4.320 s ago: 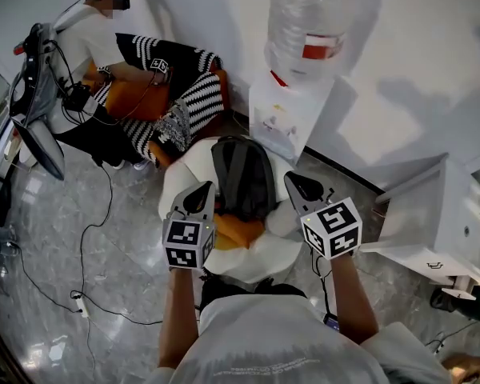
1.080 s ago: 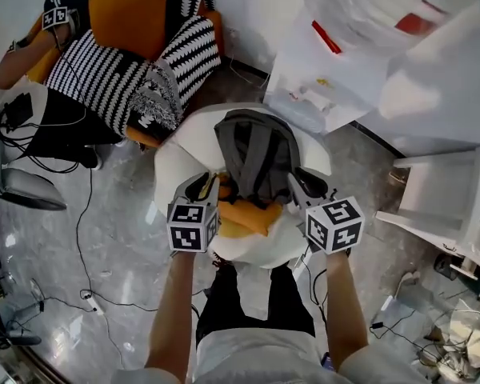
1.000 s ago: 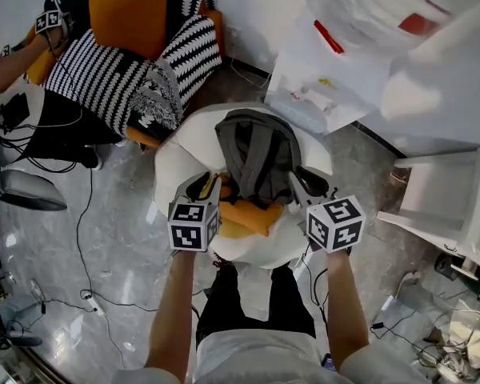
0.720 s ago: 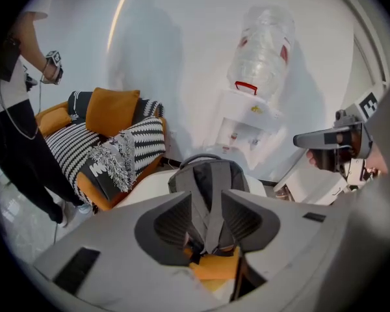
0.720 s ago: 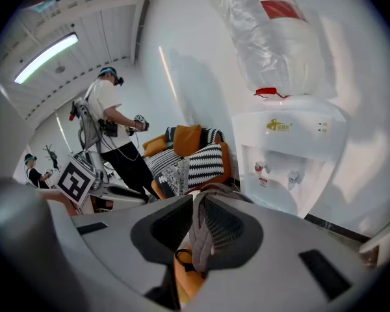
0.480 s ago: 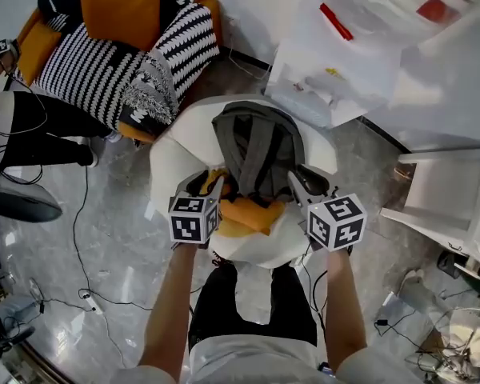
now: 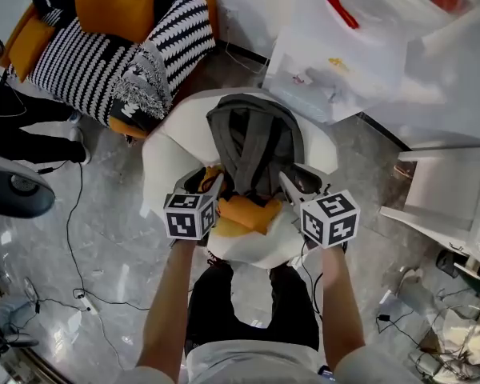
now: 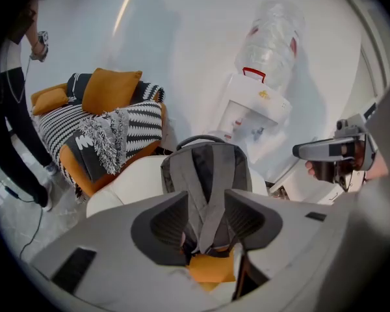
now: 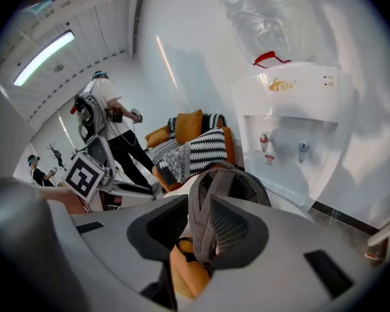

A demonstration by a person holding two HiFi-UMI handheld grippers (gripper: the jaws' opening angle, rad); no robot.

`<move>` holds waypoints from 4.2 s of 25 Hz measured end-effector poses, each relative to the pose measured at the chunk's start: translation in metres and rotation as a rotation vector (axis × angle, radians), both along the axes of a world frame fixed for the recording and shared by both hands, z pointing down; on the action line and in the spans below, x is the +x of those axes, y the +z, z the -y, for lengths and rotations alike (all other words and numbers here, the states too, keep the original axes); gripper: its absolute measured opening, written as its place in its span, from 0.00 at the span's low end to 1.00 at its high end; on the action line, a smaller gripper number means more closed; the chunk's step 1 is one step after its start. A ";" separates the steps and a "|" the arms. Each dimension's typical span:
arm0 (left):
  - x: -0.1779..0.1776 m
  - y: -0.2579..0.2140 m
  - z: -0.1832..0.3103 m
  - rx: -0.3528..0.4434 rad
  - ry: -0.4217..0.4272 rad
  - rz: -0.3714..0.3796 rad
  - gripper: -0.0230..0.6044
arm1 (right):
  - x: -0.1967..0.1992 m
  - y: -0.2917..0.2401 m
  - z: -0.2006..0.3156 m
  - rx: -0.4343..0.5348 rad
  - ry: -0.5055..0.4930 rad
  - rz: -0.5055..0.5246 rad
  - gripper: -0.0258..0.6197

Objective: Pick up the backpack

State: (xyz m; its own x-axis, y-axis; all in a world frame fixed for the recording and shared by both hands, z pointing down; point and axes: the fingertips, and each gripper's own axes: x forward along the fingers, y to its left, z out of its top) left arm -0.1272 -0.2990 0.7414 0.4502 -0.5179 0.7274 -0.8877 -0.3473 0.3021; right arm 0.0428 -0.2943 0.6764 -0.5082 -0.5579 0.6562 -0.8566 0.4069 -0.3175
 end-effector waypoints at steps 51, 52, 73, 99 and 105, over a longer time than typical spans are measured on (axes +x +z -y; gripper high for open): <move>0.032 0.140 0.055 0.002 0.112 -0.375 0.55 | -0.052 0.188 0.043 -0.057 -0.096 0.328 0.48; 0.036 0.139 0.057 0.004 0.132 -0.385 0.55 | -0.053 0.188 0.044 -0.054 -0.098 0.338 0.48; 0.055 0.147 0.063 -0.023 0.123 -0.522 0.40 | -0.058 0.206 0.045 -0.057 -0.099 0.253 0.45; 0.042 0.119 0.046 -0.053 0.078 -0.501 0.21 | -0.060 0.175 0.027 -0.048 -0.077 0.120 0.10; 0.033 0.097 0.039 -0.054 0.087 -0.435 0.20 | -0.060 0.150 0.015 -0.042 -0.086 0.096 0.10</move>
State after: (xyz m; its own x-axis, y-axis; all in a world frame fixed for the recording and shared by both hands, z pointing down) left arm -0.0945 -0.3377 0.8383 0.7604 -0.4311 0.4858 -0.6424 -0.3890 0.6603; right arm -0.0176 -0.3096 0.8268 -0.6142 -0.4828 0.6242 -0.7842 0.4618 -0.4144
